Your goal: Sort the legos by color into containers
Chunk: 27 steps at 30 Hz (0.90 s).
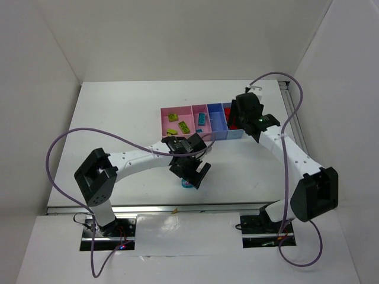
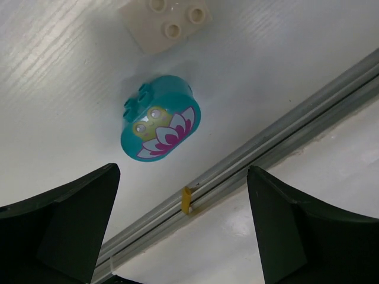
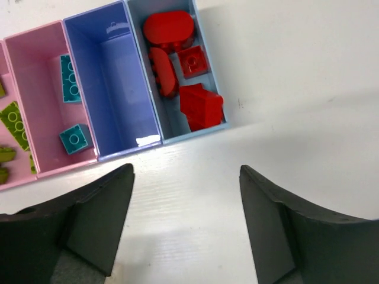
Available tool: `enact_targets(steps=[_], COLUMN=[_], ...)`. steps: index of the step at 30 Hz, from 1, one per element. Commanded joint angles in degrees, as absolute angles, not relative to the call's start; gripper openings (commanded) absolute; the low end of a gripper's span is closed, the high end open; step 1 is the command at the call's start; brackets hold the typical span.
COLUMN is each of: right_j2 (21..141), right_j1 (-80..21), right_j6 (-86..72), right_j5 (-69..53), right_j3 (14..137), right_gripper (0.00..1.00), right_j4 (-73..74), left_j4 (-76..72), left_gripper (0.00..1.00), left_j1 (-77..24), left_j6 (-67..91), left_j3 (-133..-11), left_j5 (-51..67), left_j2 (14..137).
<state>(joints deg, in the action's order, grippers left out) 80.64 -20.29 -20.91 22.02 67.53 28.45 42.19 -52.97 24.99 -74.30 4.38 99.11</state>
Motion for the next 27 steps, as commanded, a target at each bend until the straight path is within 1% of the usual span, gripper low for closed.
enact_targets(steps=[1, 11, 14, 16, 17, 20, 21, 23, 27], right_j2=[78.1, 79.3, 79.9, 79.9, 79.9, 80.6, 80.6, 81.7, 82.3], right_j1=[-20.0, -20.0, -20.0, -20.0, -20.0, -19.4, -19.4, -19.4, -19.4], right_j6=[-23.3, -23.8, -24.4, -24.4, -25.0, -25.0, -25.0, -25.0, -25.0], right_j5=[21.9, 21.9, 19.7, 19.1, 19.1, 18.5, 18.5, 18.5, 18.0], right_j3=[65.4, 67.7, 68.2, 69.4, 69.4, 69.4, 70.0, 70.0, 70.5], right_gripper=[0.8, 0.81, 0.81, 0.81, 0.81, 0.81, 0.81, 0.81, 0.81], right_j4=[30.6, 31.8, 31.8, 31.8, 31.8, 31.8, 31.8, 31.8, 31.8], left_j4=[39.3, 35.7, 34.4, 34.4, 33.8, 33.8, 33.8, 33.8, 34.6], left_gripper=[0.99, 0.99, 0.91, 0.88, 0.83, 0.79, 0.74, 0.69, 0.52], left_j1=[-52.9, -52.9, -53.4, -53.4, -53.4, -53.4, -54.0, -54.0, -54.0], left_j6=[24.4, 25.8, 25.2, 25.2, 25.2, 25.2, 25.2, 25.2, 25.7], left_j3=[-73.0, -71.5, -71.5, -71.5, -71.5, -70.9, -70.9, -70.9, -71.4], left_j5=[-0.6, -3.4, -4.8, -5.4, -5.4, -5.4, -5.4, -5.4, -6.7], left_j2=[100.5, 104.6, 105.9, 106.4, 106.4, 107.0, 107.0, 107.0, 106.4])
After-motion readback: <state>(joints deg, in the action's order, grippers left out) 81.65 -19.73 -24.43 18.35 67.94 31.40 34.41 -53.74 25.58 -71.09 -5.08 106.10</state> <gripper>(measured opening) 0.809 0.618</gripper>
